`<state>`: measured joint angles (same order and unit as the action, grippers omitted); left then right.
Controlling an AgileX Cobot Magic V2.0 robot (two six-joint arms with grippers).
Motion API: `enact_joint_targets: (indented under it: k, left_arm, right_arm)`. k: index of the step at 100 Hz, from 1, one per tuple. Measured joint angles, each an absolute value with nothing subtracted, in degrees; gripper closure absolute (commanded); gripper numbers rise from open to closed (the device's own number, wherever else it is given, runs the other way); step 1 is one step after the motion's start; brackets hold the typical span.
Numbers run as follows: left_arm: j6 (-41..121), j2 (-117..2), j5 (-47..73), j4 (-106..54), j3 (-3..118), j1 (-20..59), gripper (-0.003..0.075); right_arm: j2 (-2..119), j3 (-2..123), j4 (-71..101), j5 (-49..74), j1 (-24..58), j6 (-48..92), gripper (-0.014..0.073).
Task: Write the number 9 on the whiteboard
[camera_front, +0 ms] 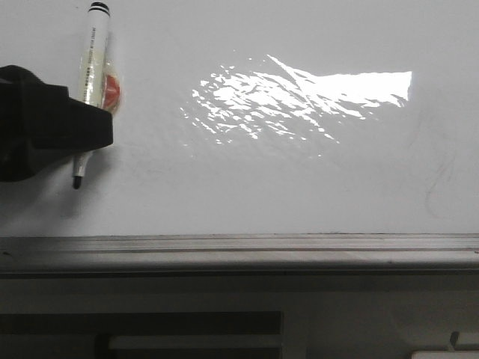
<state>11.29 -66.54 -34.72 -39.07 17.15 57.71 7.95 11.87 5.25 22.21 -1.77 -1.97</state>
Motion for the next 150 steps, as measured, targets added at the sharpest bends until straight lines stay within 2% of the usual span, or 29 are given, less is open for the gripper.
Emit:
enact_joint_targets:
  k: [3,27,34,48,56,60,83,111,118,138,150]
  left_arm:
    - [11.3,-66.5,-34.4,-39.4,17.2,57.7,0.0739]
    - [11.3,-66.5,-33.3,-37.5,17.2,57.7,0.0741]
    - [11.3,-66.8,-32.2,-33.3,17.2,57.7,0.0741]
    - [11.4,-66.9,-31.2,-20.1,17.2,57.7,0.0741]
    - [11.5,-66.9,-31.1,-12.1,17.2,57.7,0.0741]
    - [11.9,-66.9,-31.1,-8.0,17.2,57.7,0.0741]
    - [14.3,-66.9,-32.1,9.9,17.2,57.7,0.0741]
    - [14.5,-66.9,-36.0,13.3,17.2,57.7,0.0741]
    - [14.5,-66.9,-36.1,13.3,17.2,57.7,0.0741]
    - [14.6,-66.9,-36.1,13.4,17.2,57.7,0.0741]
    - [15.1,-66.9,-36.1,13.4,17.2,57.7,0.0741]
  right_arm:
    - [8.3,11.9,5.3,22.7,-0.6,-2.0,0.0655]
    - [14.9,16.1,5.3,26.7,14.3,-0.9,0.0645]
    - [18.5,18.9,5.3,27.7,19.6,0.0,0.0587]
    - [27.3,26.0,5.3,29.6,30.4,1.1,0.0379]
    - [32.5,30.1,5.3,29.8,36.7,1.2,0.0314]
    - [35.3,32.3,5.3,29.8,39.6,1.2,0.0308]
    - [48.7,41.5,5.3,29.9,50.7,1.4,0.031]
    - [54.7,44.5,5.3,28.4,52.2,1.5,0.0321]
    - [55.0,44.5,5.3,27.4,52.3,1.5,0.037]
    - [55.0,44.5,5.9,26.5,52.3,1.5,0.0596]
    - [55.0,44.6,7.3,26.3,52.8,1.5,0.0657]
